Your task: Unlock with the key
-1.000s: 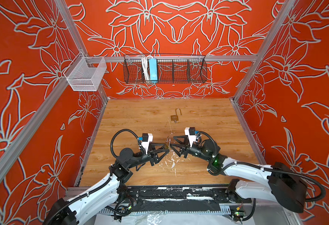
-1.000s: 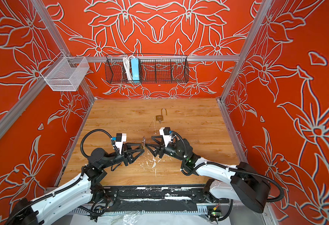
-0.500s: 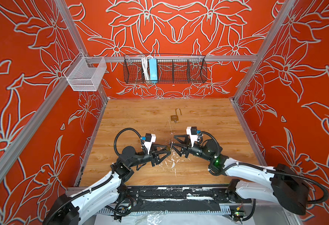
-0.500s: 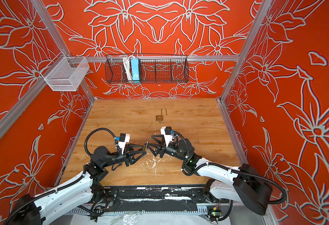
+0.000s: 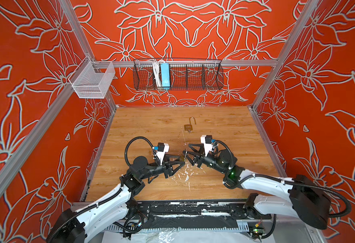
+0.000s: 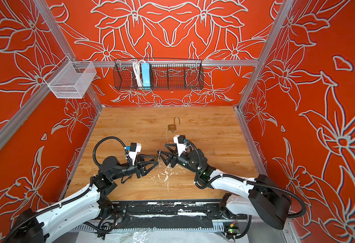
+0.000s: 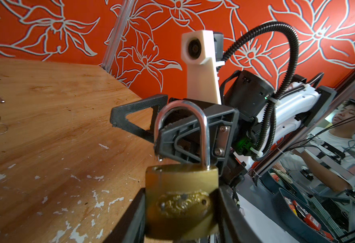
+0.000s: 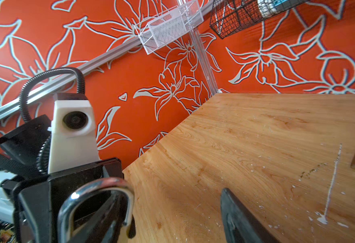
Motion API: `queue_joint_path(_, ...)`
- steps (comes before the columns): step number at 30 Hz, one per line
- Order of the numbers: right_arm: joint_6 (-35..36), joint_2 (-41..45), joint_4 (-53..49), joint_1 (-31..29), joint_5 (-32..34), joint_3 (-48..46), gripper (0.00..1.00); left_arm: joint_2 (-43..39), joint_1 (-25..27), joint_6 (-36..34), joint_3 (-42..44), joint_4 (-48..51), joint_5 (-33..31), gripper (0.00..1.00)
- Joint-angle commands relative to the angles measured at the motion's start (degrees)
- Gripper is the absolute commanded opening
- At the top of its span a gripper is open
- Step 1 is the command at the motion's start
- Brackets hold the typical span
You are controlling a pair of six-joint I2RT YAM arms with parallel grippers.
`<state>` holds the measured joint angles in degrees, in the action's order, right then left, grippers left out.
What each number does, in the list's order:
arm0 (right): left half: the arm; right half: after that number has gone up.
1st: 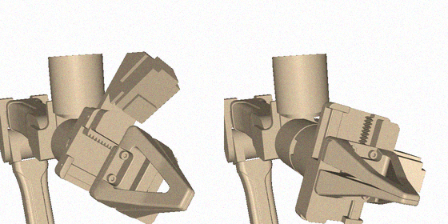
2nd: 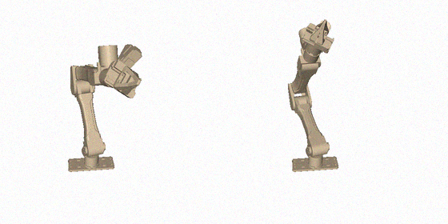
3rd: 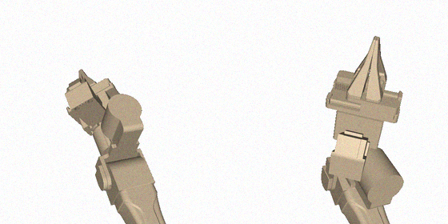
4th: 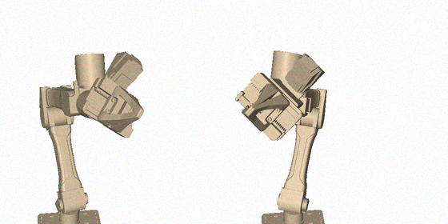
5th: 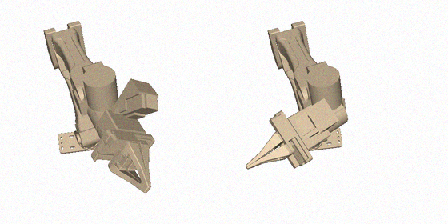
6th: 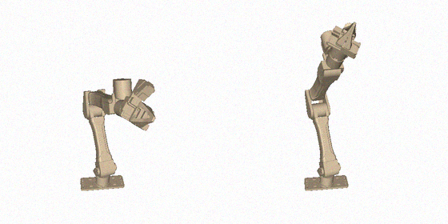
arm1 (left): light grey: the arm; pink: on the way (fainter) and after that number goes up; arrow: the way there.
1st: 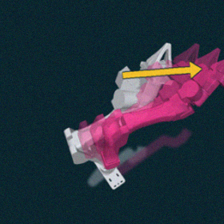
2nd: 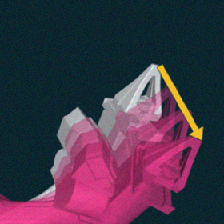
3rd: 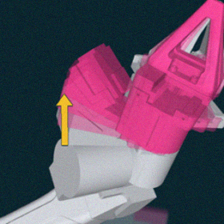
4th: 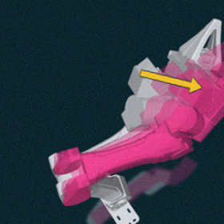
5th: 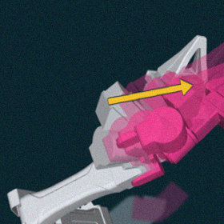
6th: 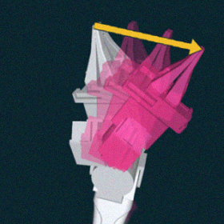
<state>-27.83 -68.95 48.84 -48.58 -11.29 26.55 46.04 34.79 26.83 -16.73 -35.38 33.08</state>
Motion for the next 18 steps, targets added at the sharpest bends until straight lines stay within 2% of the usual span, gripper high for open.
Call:
queue_joint_path(1, 0.9, 1.7, -7.8, 0.1, 8.0, 1.4, 0.73, -1.0, 2.0, -4.7, -3.5, -0.8, -1.7, 0.0)
queue_joint_path(5, 2.1, 3.5, -12.3, 0.1, 11.7, 1.3, 0.73, -0.8, 3.2, -6.4, -3.9, 0.2, -3.9, 0.0)
queue_joint_path(10, 2.4, 4.9, -16.1, 0.1, 13.7, 1.8, 0.73, -1.2, 4.9, -10.4, -5.1, 4.6, -10.6, 0.0)
queue_joint_path(18, 2.3, 4.7, -18.2, 0.1, 13.4, 2.4, 0.73, -0.1, 8.2, -17.3, -7.7, 10.8, -21.2, 0.0)
